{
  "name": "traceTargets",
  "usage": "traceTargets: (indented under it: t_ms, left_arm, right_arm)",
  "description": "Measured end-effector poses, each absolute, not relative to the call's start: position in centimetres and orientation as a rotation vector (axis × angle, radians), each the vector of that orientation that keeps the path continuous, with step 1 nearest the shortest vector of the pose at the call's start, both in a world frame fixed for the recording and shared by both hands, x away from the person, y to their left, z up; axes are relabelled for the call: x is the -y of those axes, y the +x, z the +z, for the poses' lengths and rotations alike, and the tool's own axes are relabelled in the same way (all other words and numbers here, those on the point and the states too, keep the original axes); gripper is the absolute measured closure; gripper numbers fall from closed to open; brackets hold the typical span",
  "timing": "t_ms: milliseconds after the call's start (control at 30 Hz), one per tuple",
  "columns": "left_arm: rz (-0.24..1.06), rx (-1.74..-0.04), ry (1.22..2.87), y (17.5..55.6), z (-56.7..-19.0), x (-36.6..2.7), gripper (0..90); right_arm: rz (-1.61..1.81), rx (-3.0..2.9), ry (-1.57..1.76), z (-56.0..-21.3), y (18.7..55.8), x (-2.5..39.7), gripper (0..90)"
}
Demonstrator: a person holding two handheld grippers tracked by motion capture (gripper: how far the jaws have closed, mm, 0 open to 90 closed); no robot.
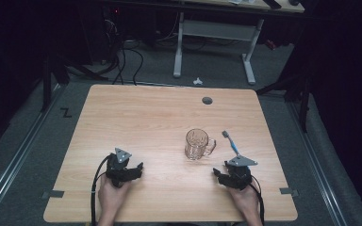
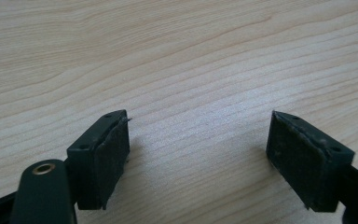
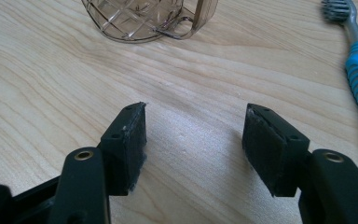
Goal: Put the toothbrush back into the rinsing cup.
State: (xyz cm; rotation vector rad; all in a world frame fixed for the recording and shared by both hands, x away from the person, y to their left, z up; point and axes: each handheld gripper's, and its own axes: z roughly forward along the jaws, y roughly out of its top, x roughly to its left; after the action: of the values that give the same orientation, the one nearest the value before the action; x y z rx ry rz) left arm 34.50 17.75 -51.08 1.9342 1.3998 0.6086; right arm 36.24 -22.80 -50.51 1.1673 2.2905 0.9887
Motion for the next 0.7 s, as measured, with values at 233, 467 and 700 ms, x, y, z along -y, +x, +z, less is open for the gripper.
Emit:
traceTargets:
  t_ms: [233,467,700]
  left_arm:
    - [0.608,-1.400,1.934,34.50,-51.08,-17.76,21.9]
    - [0.607,-1.399,1.934,34.50,-51.07,-17.77,21.9]
    - [0.607,-1.400,1.934,34.50,-51.07,-17.76,21.9]
  right_arm:
    - [0.987,-2.291,1.167,-50.52,36.24,22.79,39.2]
    - [0.988,-2.291,1.168,-50.51,36.24,22.79,39.1]
    - [0.987,-2.287,1.174,-50.51,36.20,22.78,39.4]
